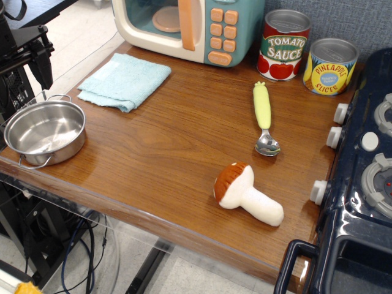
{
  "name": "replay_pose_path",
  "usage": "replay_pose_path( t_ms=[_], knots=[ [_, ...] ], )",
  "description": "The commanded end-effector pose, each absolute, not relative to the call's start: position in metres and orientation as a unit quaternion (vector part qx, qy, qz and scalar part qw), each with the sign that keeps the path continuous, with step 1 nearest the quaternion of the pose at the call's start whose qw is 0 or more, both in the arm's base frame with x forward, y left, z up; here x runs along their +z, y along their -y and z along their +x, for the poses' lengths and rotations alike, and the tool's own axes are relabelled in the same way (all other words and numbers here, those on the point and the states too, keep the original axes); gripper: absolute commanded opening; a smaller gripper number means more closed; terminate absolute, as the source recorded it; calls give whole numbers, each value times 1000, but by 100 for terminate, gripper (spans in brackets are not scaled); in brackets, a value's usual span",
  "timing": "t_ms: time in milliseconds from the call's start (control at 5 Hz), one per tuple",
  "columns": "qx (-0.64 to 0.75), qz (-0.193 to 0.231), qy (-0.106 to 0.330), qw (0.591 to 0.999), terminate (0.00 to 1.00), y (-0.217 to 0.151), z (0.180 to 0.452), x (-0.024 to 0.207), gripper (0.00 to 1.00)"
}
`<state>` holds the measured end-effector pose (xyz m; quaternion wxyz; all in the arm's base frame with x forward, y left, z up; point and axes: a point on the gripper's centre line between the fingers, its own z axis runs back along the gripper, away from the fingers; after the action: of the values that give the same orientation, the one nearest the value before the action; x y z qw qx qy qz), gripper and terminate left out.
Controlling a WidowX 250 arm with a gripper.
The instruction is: Place the blue cloth near the corner of the table.
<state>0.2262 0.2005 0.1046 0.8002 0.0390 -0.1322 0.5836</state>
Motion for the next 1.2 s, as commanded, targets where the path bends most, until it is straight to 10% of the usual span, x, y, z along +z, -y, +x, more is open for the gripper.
replay_pose_path(
  t_ms=[0,1000],
  knots=[
    [584,39,132,800,0,-200,226,105,100],
    [568,11,142,811,0,-243,348,88,100]
  ],
)
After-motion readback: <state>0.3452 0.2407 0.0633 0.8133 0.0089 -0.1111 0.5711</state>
